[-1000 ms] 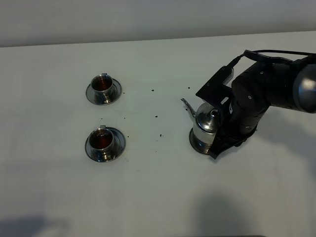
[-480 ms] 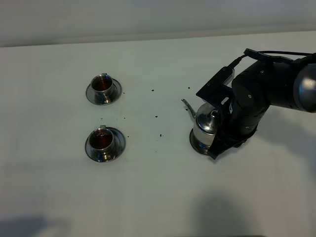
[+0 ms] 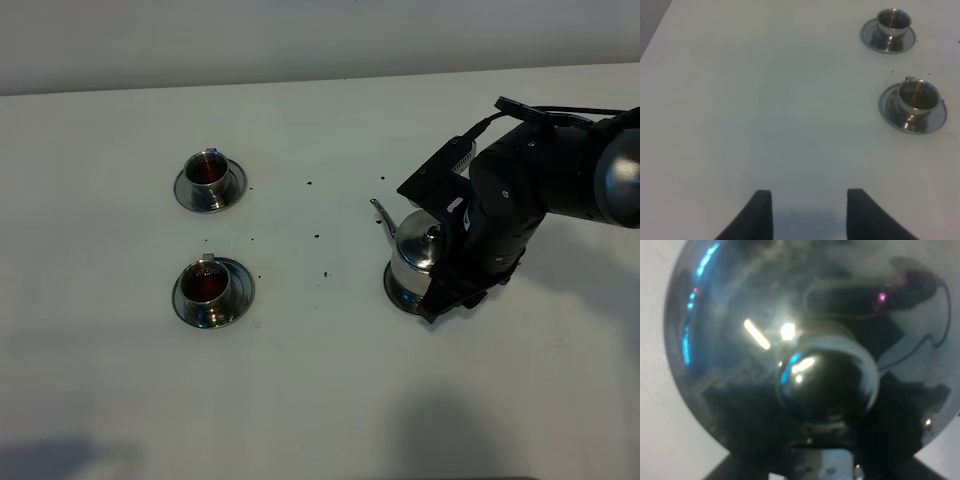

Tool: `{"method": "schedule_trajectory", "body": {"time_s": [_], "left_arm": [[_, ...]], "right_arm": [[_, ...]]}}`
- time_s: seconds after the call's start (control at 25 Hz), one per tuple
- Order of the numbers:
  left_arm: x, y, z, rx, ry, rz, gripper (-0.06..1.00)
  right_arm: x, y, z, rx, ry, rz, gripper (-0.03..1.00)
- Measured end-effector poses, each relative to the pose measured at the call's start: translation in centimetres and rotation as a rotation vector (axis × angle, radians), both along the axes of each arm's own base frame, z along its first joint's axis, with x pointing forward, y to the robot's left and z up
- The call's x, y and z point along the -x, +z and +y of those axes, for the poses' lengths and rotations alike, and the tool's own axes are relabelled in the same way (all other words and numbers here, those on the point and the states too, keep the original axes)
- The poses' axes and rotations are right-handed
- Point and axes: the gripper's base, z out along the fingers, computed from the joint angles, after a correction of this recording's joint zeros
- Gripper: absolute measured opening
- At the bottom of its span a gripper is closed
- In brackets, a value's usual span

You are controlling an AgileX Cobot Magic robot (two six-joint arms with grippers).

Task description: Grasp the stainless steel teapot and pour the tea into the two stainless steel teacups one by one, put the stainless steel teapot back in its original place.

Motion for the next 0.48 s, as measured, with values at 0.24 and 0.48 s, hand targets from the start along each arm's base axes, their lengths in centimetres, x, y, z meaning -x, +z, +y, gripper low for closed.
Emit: {"method": "schedule_trajectory", "body": {"time_s": [0.24,0.48], "left_arm": [[0.0,0.0,0.0,0.0,0.0,0.0,0.38],[0.0,0.0,0.0,0.0,0.0,0.0,0.38]], "right_arm": [[0.8,1.7,-0.6,0.019,-0.031,0.031,0.48],[2.8,5.1,-2.0,0.062,-0.078,0.096,0.48]]}}
